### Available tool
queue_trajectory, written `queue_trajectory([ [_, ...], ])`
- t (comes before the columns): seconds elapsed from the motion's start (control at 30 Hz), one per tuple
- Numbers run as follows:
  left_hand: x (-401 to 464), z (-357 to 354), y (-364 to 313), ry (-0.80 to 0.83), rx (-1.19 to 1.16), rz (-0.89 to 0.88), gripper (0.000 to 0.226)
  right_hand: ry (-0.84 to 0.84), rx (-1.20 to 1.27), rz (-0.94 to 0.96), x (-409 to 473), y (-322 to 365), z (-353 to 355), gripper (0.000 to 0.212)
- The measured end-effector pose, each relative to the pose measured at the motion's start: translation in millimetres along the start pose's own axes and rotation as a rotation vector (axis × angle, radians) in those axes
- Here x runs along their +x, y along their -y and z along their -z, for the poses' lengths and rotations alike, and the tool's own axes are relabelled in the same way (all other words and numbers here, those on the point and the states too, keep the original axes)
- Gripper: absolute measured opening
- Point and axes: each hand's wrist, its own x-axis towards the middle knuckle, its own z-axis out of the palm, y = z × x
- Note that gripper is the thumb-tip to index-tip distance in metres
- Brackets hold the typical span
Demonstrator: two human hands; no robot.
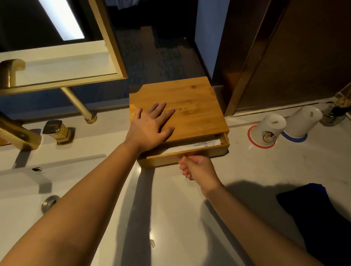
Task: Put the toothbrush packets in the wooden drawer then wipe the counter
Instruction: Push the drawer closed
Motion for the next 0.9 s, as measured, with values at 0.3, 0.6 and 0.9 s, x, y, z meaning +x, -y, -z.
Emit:
queue_trajectory([
  [0.3, 0.0, -1.0, -0.1, -0.003, 0.009, 0.001, 0.065, 0.068, 0.063, -0.051, 32.0, 17.0, -2.4, 0.022],
  [0.6, 0.3, -1.0, 1.0, 0.015, 0.009, -0.002, 0.063, 0.125, 0.031, -0.101, 30.7, 21.7, 3.1, 0.022],
  [0.9, 5.7, 14.8, -8.4, 0.247, 0.144, 0.039, 0.063, -0.002, -0.345, -0.006, -7.0, 19.5, 46.0, 0.015],
])
